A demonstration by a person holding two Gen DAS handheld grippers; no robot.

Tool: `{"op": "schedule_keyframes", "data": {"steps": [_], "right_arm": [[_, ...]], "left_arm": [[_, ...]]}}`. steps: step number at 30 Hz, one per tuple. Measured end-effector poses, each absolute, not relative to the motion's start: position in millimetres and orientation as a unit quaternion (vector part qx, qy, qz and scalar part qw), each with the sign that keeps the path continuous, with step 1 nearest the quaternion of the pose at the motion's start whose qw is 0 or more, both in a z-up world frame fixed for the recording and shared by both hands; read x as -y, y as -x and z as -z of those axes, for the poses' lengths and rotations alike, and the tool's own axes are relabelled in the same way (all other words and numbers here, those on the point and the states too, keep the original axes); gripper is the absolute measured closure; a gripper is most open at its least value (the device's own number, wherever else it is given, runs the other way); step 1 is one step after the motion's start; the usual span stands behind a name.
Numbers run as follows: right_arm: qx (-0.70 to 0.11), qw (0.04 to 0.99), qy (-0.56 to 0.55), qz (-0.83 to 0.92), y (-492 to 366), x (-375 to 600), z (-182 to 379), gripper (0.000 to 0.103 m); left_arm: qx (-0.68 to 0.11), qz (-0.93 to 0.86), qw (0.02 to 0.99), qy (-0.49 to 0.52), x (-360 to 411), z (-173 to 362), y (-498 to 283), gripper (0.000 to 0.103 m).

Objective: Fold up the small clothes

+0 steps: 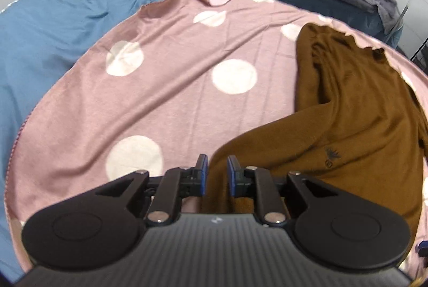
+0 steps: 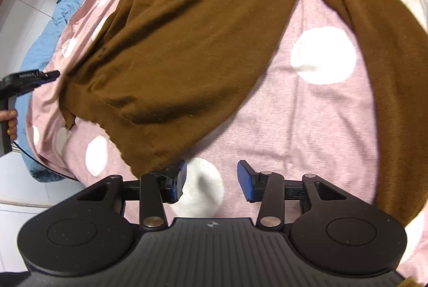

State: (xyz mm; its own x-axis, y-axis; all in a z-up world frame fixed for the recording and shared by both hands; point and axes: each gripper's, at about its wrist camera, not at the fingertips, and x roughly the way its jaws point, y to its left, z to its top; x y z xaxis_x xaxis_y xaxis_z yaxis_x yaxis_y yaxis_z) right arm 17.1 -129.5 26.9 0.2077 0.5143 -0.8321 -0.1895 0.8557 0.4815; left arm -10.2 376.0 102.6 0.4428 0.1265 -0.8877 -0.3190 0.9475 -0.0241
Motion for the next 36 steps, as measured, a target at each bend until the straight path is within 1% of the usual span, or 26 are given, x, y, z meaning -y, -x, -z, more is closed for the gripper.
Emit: {"op": "schedule_keyframes", "data": {"steps": [4, 7, 9, 10, 11, 12, 13, 14, 17, 18, 19, 23, 25, 28, 31, 32, 33, 35, 36], "right_arm": [[-0.597, 0.749, -0.160, -0.238, -20.0, 118.4, -22.3, 0.030], [-0.604, 0.741, -0.169, -0.240, -19.4, 112.3, -21.1, 0.030], [-0.609, 0.735, -0.172, -0.244, -17.3, 111.8, -20.6, 0.030], [-0.610, 0.733, -0.172, -0.247, -16.6, 111.1, -20.6, 0.030], [-0.610, 0.732, -0.171, -0.251, -15.8, 110.5, -21.0, 0.030], [-0.611, 0.730, -0.171, -0.254, -15.5, 109.8, -21.2, 0.030], [-0.612, 0.728, -0.174, -0.256, -15.2, 109.8, -20.9, 0.027], [-0.612, 0.726, -0.180, -0.256, -15.4, 109.0, -19.9, 0.025], [-0.617, 0.718, -0.199, -0.253, -17.0, 106.6, -15.8, 0.017], [-0.619, 0.714, -0.208, -0.251, -17.8, 106.2, -14.2, 0.012], [-0.620, 0.710, -0.220, -0.251, -18.4, 105.6, -12.1, 0.011], [-0.624, 0.705, -0.228, -0.250, -19.1, 100.1, -5.5, 0.010], [-0.620, 0.706, -0.234, -0.249, -18.2, 99.7, -5.8, 0.008], [-0.610, 0.709, -0.254, -0.247, -16.1, 101.9, -3.7, 0.009], [-0.608, 0.699, -0.287, -0.245, -14.8, 102.9, 1.8, 0.010], [-0.607, 0.695, -0.297, -0.243, -14.3, 102.8, 3.8, 0.010], [-0.606, 0.693, -0.304, -0.243, -14.0, 102.5, 4.9, 0.015], [-0.610, 0.687, -0.308, -0.247, -15.6, 99.3, 6.7, 0.036], [-0.614, 0.684, -0.304, -0.252, -17.2, 96.2, 6.9, 0.064]], "left_arm": [[-0.536, -0.214, 0.817, -0.008, -396.7, -85.9, 9.5, 0.088], [-0.528, -0.281, 0.802, 0.010, -425.2, -87.8, 17.7, 0.087], [-0.522, -0.313, 0.793, 0.017, -434.1, -91.4, 24.7, 0.077], [-0.517, -0.311, 0.797, 0.023, -433.0, -94.2, 28.3, 0.075], [-0.511, -0.293, 0.808, 0.034, -430.7, -97.5, 32.0, 0.066], [-0.505, -0.271, 0.819, 0.044, -425.5, -100.7, 35.4, 0.050], [-0.503, -0.248, 0.826, 0.051, -418.1, -102.9, 37.4, 0.042], [-0.504, -0.228, 0.831, 0.051, -409.7, -104.2, 38.6, 0.036], [-0.508, -0.193, 0.839, 0.034, -382.1, -104.8, 40.7, 0.036], [-0.508, -0.186, 0.840, 0.034, -373.3, -104.6, 41.1, 0.036], [-0.507, -0.180, 0.842, 0.040, -367.8, -105.7, 42.6, 0.037], [-0.498, -0.143, 0.852, 0.076, -342.8, -109.0, 50.8, 0.036], [-0.514, -0.120, 0.846, 0.069, -333.3, -101.1, 51.1, 0.037], [-0.537, -0.107, 0.834, 0.059, -321.6, -85.8, 53.3, 0.037], [-0.532, -0.103, 0.833, 0.112, -325.1, -76.4, 58.4, 0.038], [-0.530, -0.104, 0.832, 0.124, -326.9, -73.9, 58.8, 0.040], [-0.531, -0.105, 0.831, 0.127, -327.3, -72.0, 58.2, 0.041], [-0.532, -0.106, 0.833, 0.113, -326.3, -69.2, 55.3, 0.044], [-0.533, -0.105, 0.833, 0.104, -324.4, -69.0, 52.6, 0.047]]}}
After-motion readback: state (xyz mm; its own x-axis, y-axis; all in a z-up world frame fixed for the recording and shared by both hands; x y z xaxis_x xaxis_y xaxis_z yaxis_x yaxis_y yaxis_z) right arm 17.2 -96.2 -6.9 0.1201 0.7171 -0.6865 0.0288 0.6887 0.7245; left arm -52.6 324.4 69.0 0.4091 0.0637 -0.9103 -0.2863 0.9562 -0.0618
